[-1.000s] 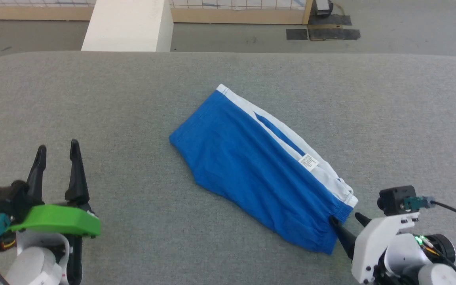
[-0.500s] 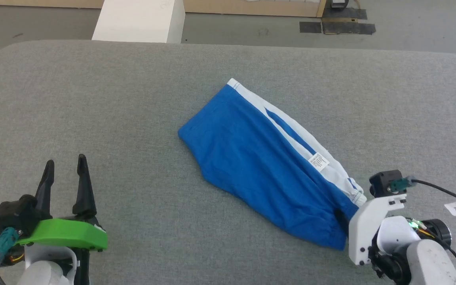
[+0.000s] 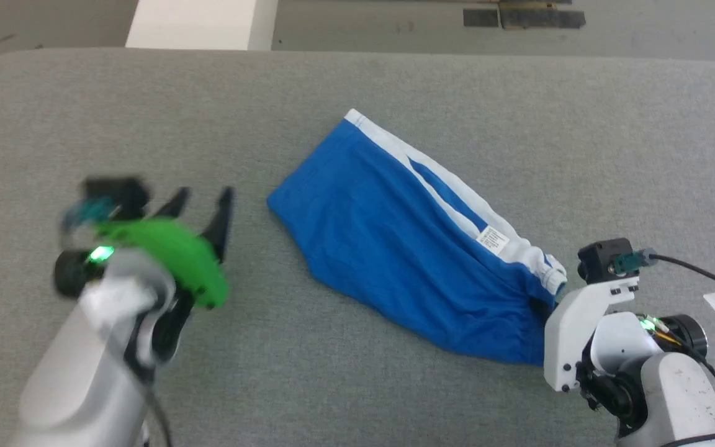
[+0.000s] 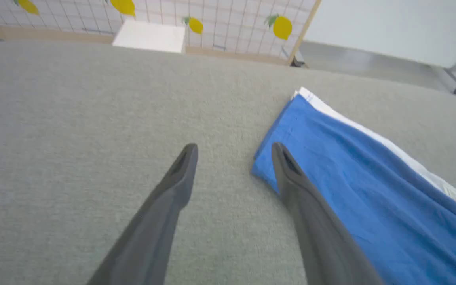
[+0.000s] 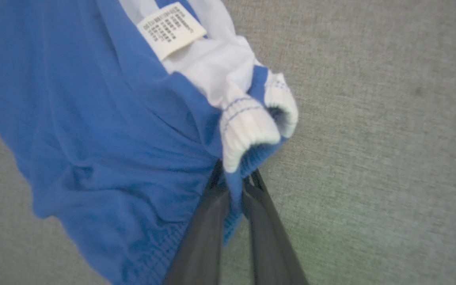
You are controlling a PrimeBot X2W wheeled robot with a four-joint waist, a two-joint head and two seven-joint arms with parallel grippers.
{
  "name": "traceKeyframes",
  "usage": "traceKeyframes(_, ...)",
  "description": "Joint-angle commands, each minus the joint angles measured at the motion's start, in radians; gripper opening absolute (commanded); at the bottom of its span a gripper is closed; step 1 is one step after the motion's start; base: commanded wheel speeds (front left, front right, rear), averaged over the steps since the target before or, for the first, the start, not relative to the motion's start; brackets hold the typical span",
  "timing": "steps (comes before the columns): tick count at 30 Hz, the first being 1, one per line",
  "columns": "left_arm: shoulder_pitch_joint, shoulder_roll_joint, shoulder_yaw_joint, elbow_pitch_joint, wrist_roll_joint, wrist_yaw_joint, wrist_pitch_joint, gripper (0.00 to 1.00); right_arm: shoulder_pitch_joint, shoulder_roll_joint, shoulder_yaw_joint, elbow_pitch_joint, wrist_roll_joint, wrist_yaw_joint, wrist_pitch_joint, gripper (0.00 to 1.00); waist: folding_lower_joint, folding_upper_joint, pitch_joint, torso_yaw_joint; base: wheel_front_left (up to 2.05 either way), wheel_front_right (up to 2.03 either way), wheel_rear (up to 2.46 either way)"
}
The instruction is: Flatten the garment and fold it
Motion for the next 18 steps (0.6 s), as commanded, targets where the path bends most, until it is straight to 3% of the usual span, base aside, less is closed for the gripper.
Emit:
traceKeyframes(1, -0.057, -0.004, -0.027, 0.03, -0.01, -0.01, 0.076, 1.0, -0.017, -0.001, 0.007, -0.012, 0.004, -0.002, 0.006, 0.0, 0.0, 0.0, 0.027, -0.016, 0.0, 0.0, 0.0)
traceKeyframes(4, -0.192, -0.007, -0.091, 0.1, -0.008, -0.031, 0.247, 1.0, -0.017, -0.001, 0.023, -0.043, 0.007, -0.002, 0.018, 0.0, 0.0, 0.0, 0.061, -0.031, 0.0, 0.0, 0.0)
traceKeyframes(8, -0.321, -0.007, -0.169, 0.197, 0.019, -0.09, 0.378, 1.0, -0.018, -0.001, 0.038, -0.084, 0.009, -0.002, 0.03, 0.0, 0.0, 0.0, 0.104, -0.057, 0.0, 0.0, 0.0)
traceKeyframes(13, -0.411, 0.004, -0.25, 0.319, 0.061, -0.157, 0.476, 1.0, -0.016, -0.001, 0.045, -0.124, 0.009, -0.002, 0.036, 0.0, 0.0, 0.0, 0.148, -0.088, 0.0, 0.0, 0.0)
traceKeyframes(18, -0.438, 0.003, -0.281, 0.392, 0.061, -0.187, 0.52, 1.0, -0.015, -0.001, 0.043, -0.142, 0.009, -0.002, 0.032, 0.0, 0.0, 0.0, 0.175, -0.105, 0.0, 0.0, 0.0)
